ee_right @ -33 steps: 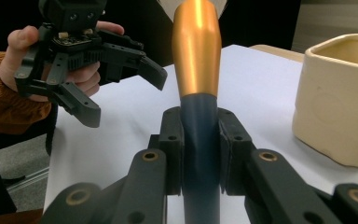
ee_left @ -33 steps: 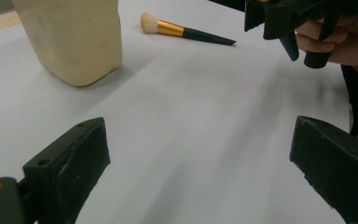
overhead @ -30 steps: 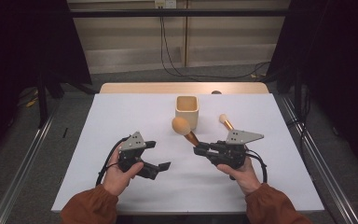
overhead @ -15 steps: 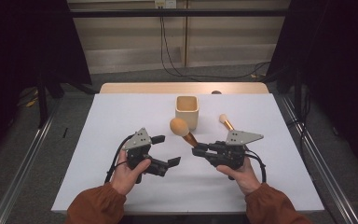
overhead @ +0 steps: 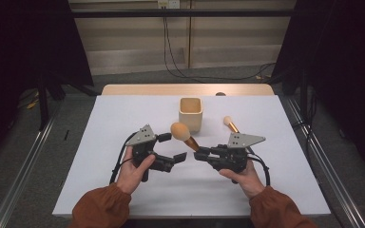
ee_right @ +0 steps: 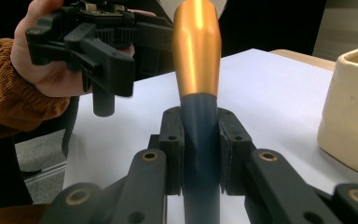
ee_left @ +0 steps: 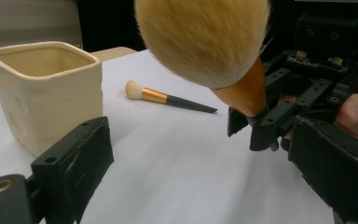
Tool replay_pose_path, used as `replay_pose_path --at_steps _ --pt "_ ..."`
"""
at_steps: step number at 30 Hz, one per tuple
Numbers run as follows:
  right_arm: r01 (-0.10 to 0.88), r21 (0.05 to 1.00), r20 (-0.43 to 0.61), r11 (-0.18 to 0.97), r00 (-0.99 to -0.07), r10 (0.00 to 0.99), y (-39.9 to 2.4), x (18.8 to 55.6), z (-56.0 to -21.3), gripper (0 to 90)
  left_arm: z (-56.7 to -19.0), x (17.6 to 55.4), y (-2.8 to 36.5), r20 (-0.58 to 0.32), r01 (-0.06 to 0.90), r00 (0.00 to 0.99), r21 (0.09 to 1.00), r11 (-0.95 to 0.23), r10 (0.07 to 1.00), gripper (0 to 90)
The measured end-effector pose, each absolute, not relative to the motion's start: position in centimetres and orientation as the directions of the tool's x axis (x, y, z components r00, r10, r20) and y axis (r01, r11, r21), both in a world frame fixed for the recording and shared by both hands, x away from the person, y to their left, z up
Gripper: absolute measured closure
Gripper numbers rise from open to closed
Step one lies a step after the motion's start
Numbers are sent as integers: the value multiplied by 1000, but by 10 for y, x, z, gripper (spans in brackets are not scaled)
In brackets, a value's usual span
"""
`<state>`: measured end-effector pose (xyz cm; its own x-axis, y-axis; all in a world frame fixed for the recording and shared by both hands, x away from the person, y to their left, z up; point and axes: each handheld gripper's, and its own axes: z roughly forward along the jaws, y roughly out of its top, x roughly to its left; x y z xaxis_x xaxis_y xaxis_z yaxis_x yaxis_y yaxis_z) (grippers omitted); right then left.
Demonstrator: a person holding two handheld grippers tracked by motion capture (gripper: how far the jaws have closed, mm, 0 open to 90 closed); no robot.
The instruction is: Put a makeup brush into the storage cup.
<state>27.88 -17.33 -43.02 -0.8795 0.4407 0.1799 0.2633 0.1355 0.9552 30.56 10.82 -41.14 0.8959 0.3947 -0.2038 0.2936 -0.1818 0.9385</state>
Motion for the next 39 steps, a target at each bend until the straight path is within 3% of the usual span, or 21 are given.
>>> replay_pose_path --at_steps 7,17,25,34,39 --pt "275 950 188 148 -883 431 -171 281 -435 752 -408 307 99 -199 268 915 950 -161 351 32" --pt "278 951 198 133 -884 424 -170 282 -435 752 -412 311 83 -183 259 904 954 -154 385 99" --pt "285 949 206 135 -884 420 -169 283 -438 752 -414 314 80 -215 278 908 951 -134 360 249" --pt "288 950 212 117 -877 431 -171 284 -439 752 -415 317 81 -260 302 916 948 -99 306 503" --pt "289 951 218 107 -876 430 -172 284 -440 752 -415 318 80 -273 309 915 947 -83 297 546"
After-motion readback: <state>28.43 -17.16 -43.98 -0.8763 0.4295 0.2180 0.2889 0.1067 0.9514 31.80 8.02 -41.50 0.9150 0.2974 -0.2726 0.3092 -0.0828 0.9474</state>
